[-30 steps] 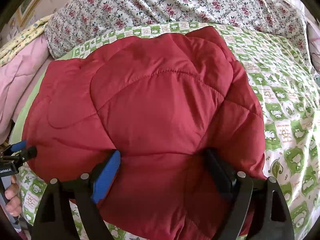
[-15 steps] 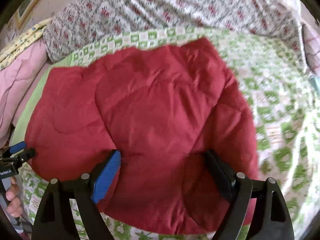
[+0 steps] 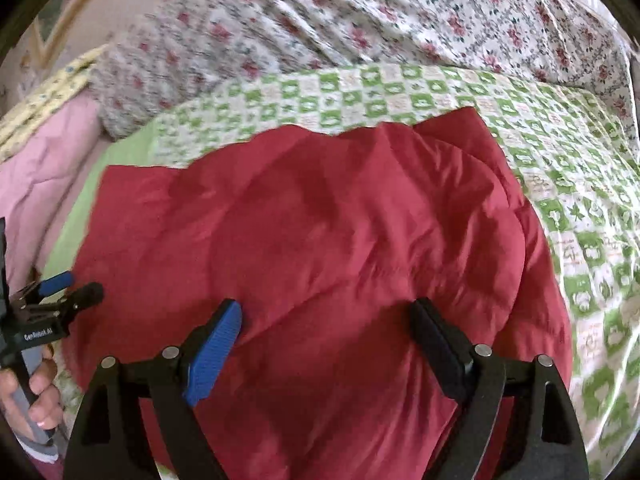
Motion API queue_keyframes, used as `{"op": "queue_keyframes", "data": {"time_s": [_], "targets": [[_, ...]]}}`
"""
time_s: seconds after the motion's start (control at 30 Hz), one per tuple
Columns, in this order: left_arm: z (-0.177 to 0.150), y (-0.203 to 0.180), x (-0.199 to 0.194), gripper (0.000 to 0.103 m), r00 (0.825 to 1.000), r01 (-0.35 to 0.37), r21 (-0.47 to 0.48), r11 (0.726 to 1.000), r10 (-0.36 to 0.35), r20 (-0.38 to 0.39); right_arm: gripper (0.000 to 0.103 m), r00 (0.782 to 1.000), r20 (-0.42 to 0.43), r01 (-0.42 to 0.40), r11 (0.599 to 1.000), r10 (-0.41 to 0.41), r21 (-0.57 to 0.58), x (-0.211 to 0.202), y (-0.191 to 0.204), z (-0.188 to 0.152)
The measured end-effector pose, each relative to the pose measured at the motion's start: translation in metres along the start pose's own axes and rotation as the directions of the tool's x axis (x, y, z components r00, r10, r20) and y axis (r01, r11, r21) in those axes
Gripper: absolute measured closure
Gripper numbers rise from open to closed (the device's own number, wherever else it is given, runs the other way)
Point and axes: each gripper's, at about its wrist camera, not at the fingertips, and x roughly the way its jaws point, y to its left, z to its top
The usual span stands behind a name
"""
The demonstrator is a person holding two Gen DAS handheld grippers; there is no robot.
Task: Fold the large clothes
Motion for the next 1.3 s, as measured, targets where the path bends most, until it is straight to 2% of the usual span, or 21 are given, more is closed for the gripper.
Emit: {"op": "queue_keyframes", "data": {"time_s": [0.2, 0.47, 0.63, 0.8, 0.93, 1.0, 1.07, 1.13, 1.3], "targets": [[0.017, 0.003, 0.023, 0.0, 0.999, -0.021, -0.023, 1.0, 0.02, -0.028, 0.013, 0.999, -0.03, 0.022, 0.999, -0.021, 0.024, 0.025, -0.014, 0.018], [0.023, 0.003, 0.037, 0.0, 0.999, -0.026, -0.017, 1.0, 0.025, -0.032, 0.013, 0.999, -0.021, 0.047, 0.999, -0.046, 0.025, 0.036, -0.017, 0.022], [0.028, 0.003, 0.048, 0.0, 0.999, -0.031, -0.017, 0.999, 0.03, -0.041, 0.013, 0.999, -0.031, 0.029, 0.998, -0.028, 0.047, 0.039, -0.024, 0.028], [0.031, 0.002, 0.057, 0.0, 0.998, -0.031, -0.013, 0.999, 0.03, -0.056, 0.014, 0.999, 0.031, 0.012, 0.998, -0.013, 0.06, -0.001, -0.016, 0.026], [0.03, 0.001, 0.058, 0.0, 0.998, -0.035, -0.005, 0.999, 0.034, -0.057, 0.013, 0.999, 0.046, -0.029, 0.999, 0.03, -0.022, -0.029, 0.004, 0.016], [0.031, 0.001, 0.059, 0.0, 0.998, -0.035, -0.003, 0.999, 0.035, -0.059, 0.013, 0.998, -0.025, -0.056, 0.997, 0.055, -0.046, -0.019, 0.009, 0.015], [0.031, 0.002, 0.059, 0.0, 0.998, -0.031, -0.004, 0.999, 0.031, -0.062, 0.013, 0.996, -0.088, -0.009, 0.997, 0.002, -0.075, 0.005, 0.008, 0.014], [0.032, 0.002, 0.06, 0.0, 0.997, -0.029, -0.005, 1.0, 0.028, -0.065, 0.009, 0.995, -0.096, -0.016, 0.998, 0.01, -0.064, 0.021, 0.0, 0.015], [0.035, 0.0, 0.064, 0.0, 0.996, -0.029, -0.002, 1.0, 0.029, -0.081, 0.009, 0.997, -0.079, 0.003, 1.0, -0.004, -0.017, 0.04, -0.014, 0.024]]}}
